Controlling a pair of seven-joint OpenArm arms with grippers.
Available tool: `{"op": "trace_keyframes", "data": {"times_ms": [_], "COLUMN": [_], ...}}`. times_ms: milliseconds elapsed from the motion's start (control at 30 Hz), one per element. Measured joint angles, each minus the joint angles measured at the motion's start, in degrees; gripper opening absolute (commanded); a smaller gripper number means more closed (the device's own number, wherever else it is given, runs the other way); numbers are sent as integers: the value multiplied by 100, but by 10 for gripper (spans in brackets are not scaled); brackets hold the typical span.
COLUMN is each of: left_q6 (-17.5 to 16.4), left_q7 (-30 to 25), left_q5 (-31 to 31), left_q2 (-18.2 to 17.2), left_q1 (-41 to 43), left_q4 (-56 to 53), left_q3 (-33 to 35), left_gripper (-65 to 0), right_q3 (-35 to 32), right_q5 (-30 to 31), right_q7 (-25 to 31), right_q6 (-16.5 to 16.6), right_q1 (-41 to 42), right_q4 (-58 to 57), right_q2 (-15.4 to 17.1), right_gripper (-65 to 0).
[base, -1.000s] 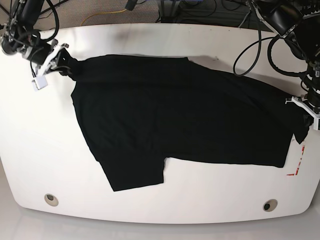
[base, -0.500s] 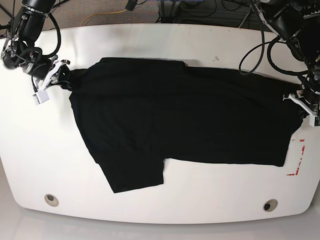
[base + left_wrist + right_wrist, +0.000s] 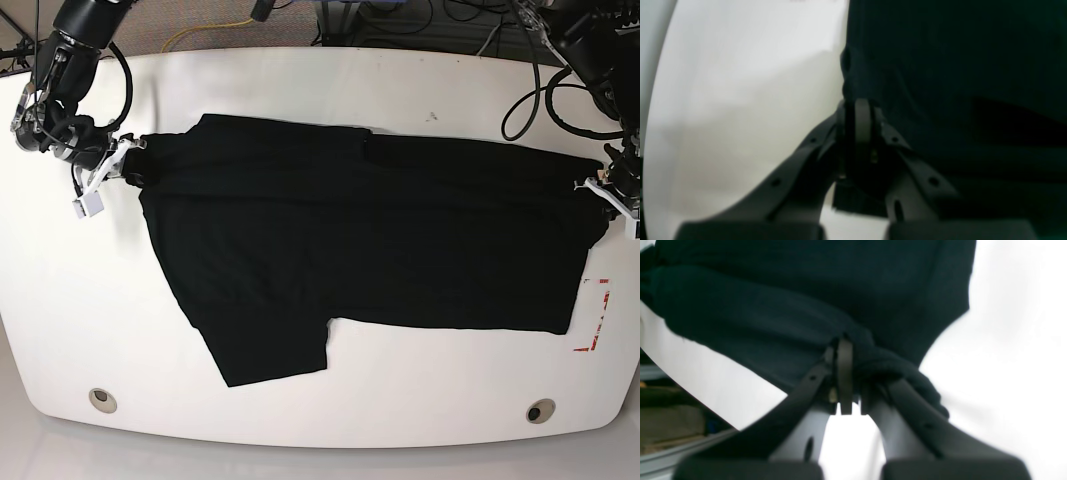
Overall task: Fold the T-shirt properly
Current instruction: 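Release the right gripper and reposition it along the shirt edge, then regrasp the shirt edge with the right gripper near the shoulder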
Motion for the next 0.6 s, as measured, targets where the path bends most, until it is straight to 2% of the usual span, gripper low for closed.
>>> {"op": "trace_keyframes", "data": {"times_ms": [67, 167, 233, 300, 367, 433, 600], "left_q6": [11, 11, 11, 37, 76, 79, 96], "left_q7": [-7, -28, -26, -28, -28, -26, -22], "left_q5": [-24, -37, -17, 2, 2, 4, 0], "left_q2": [-87, -98, -87, -85, -83, -83, -85], "left_q1": [-9, -31, -15, -9, -13, -20, -17], "left_q4": [-116, -240, -256, -262, -267, -269, -258], "left_q3": [2, 20, 31, 31, 31, 42, 256], "left_gripper": [-650, -625, -522, -385, -250, -200, -242], "right_q3": [-2, -219, -297, -247, -131, 24, 269], "right_q5": [-7, -138, -221, -186, -188, -42, 728], "right_q7": [87, 205, 210, 275, 208, 142, -4], "right_q6": [2, 0, 0, 0, 0, 4, 2], "right_q1": [-4, 63, 120, 129, 90, -63, -608], "right_q4": [-76, -76, -79, -76, -33, 107, 411], "right_q2": [0, 28, 11, -13, -7, 2, 28], "right_gripper": [-620, -466, -304, -151, -65, -60, -60]}}
